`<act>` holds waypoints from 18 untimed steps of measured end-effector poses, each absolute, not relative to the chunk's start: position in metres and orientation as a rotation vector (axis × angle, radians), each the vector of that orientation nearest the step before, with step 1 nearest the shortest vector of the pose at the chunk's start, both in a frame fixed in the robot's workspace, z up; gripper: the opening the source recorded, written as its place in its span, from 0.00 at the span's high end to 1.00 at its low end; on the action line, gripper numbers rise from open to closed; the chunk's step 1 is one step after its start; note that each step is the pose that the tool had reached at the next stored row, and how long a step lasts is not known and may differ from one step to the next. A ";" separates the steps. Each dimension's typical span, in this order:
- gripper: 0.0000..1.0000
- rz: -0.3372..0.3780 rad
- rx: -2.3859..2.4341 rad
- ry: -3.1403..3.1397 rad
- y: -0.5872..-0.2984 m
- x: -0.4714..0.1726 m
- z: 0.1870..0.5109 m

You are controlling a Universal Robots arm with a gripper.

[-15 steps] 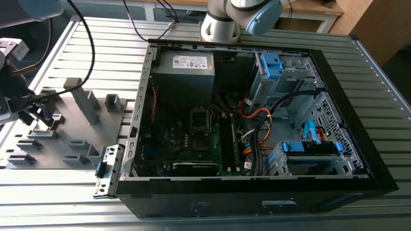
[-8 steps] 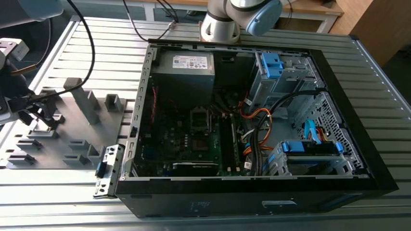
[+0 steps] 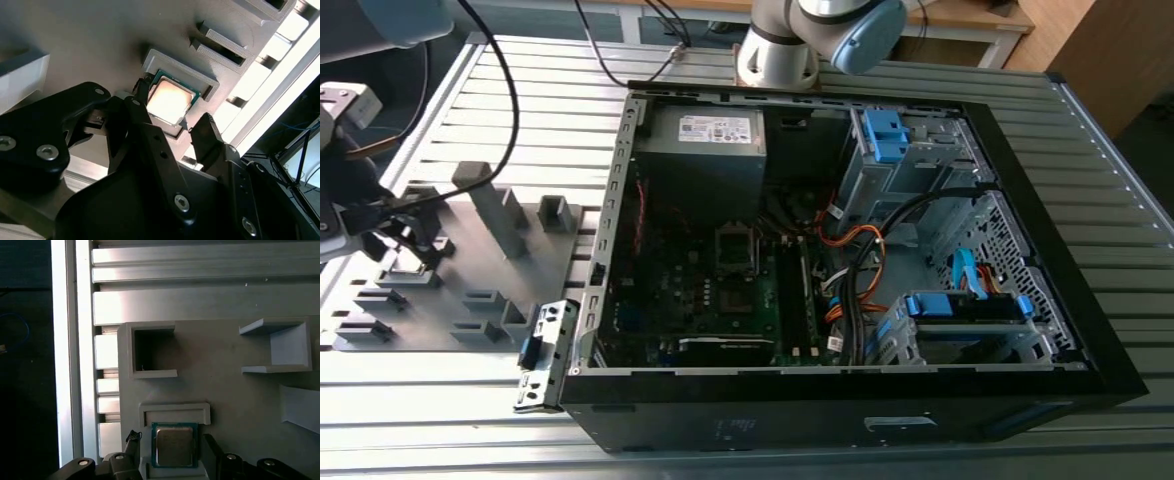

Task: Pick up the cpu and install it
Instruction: 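Pick up the cpu and move it towards the insertion slot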

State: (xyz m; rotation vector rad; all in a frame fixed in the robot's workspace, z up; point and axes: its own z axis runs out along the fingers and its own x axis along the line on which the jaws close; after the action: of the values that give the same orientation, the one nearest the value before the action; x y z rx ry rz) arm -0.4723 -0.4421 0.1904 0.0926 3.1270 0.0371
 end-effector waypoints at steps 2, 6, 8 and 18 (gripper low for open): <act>0.40 0.037 0.067 3.128 -0.442 -0.471 0.189; 0.40 0.038 0.031 3.129 -0.442 -0.470 0.187; 0.40 0.037 0.028 3.131 -0.442 -0.470 0.187; 0.40 0.037 0.028 3.132 -0.442 -0.470 0.183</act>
State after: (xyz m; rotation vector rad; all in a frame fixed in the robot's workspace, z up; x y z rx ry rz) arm -0.4699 -0.4421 0.1833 0.0280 3.1317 0.0371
